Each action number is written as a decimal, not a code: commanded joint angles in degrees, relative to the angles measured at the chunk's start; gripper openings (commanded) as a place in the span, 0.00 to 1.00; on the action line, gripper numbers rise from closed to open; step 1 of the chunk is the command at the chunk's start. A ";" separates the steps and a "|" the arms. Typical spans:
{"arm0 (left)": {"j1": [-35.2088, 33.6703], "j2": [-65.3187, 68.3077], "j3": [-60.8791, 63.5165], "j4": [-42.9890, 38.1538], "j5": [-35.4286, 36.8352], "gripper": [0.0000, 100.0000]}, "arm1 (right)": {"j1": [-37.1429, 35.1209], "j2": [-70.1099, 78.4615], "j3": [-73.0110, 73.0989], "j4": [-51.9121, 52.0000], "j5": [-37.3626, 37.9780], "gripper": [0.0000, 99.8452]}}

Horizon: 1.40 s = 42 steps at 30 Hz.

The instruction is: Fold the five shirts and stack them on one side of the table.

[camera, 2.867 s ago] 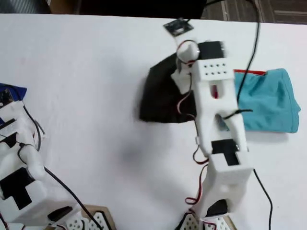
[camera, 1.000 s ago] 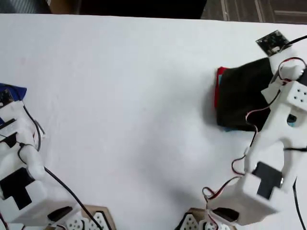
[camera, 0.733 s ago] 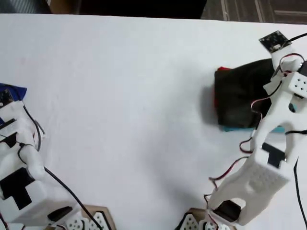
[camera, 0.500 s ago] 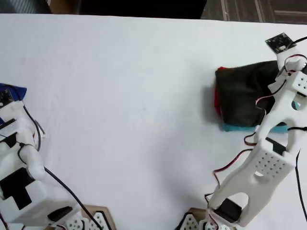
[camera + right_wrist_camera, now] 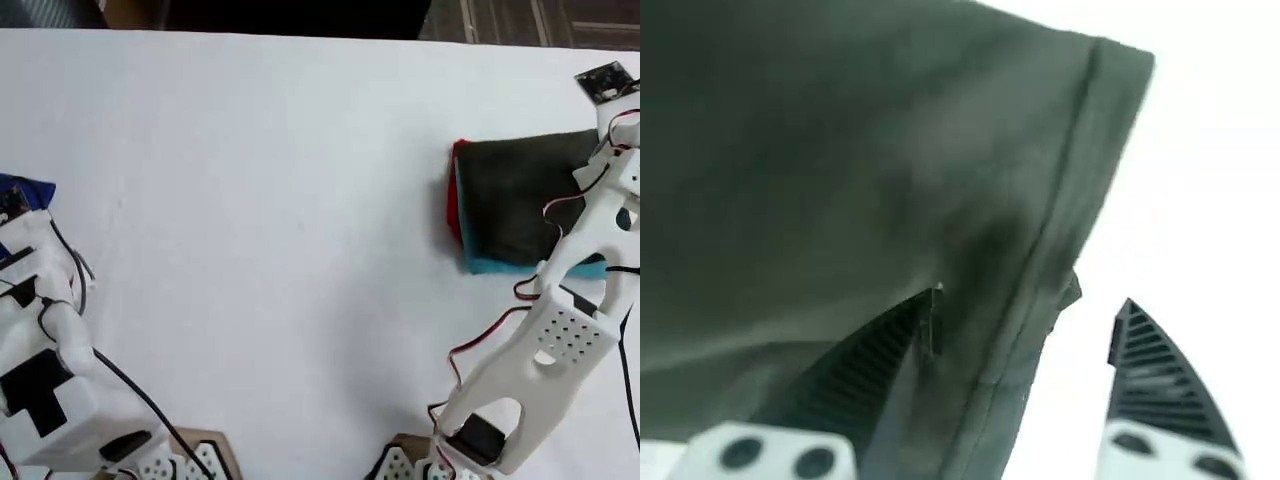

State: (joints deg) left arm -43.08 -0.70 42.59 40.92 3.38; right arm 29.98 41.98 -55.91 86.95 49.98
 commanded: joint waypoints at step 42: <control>-3.25 -13.27 -14.55 21.45 -15.65 0.03 | -47.25 -58.33 97.14 -28.18 -31.47 0.21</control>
State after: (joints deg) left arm -44.75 -8.35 33.80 56.22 -7.52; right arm -16.35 -13.14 35.16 66.64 19.12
